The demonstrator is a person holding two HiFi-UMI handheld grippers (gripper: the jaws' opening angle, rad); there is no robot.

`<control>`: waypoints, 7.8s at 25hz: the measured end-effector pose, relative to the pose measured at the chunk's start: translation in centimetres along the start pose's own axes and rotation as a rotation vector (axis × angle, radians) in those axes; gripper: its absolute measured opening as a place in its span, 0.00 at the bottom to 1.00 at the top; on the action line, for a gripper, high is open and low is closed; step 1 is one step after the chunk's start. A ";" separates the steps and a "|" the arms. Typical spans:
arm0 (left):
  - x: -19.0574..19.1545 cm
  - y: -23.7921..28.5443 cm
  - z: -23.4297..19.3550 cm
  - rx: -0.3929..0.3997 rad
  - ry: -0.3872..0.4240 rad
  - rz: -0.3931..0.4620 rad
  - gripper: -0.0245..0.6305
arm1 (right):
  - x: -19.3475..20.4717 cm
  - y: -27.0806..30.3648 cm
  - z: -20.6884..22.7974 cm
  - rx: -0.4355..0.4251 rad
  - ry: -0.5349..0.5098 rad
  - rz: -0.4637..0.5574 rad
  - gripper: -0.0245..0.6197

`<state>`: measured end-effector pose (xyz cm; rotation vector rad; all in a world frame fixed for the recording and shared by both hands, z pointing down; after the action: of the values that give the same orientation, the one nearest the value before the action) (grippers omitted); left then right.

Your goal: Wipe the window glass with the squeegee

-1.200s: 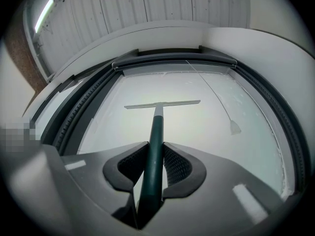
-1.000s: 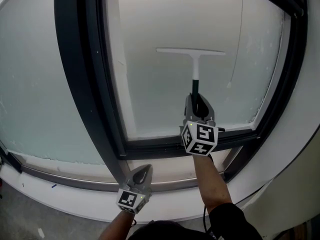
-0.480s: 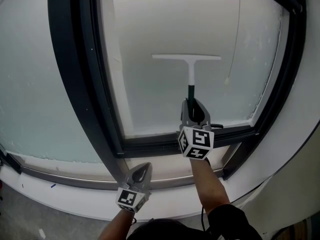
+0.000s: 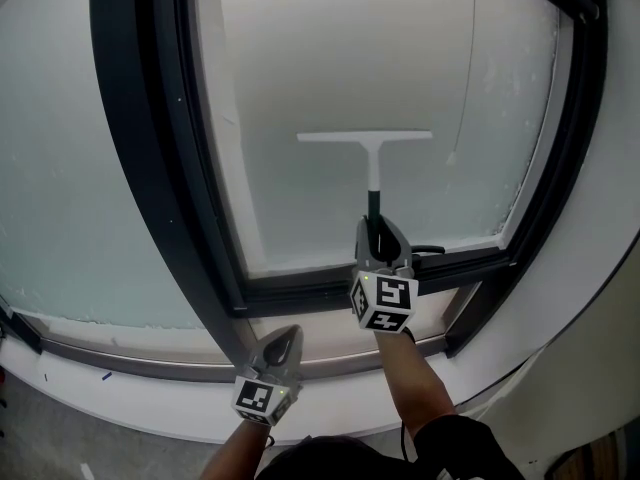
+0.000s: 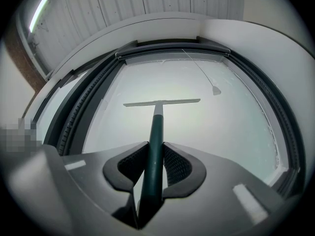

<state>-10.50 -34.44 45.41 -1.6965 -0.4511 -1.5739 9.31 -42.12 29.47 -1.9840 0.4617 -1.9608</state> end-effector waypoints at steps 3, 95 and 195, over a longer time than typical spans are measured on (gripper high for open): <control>0.2 0.1 -0.1 0.001 -0.015 0.003 0.04 | 0.7 -0.4 -0.1 0.002 0.000 -0.002 0.19; 5.5 0.6 1.2 0.057 -0.131 -0.123 0.04 | 14.9 -13.5 0.8 0.071 -0.010 -0.350 0.19; 1.1 7.0 9.0 -0.044 -0.030 0.019 0.04 | 2.2 -3.9 11.3 -0.001 -0.012 -0.065 0.19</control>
<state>0.85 -32.69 44.94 -1.7544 -0.4170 -1.5572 20.65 -39.67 33.01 -2.0352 0.3999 -1.9861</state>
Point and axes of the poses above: the fingertips, and each gripper's own axes: y forward along the fingers, z to its right, x out of its underside, the point moved 5 cm from there along -y, backward along the fingers, and after that the axes turned 6 degrees about z, right-handed, at the moved point
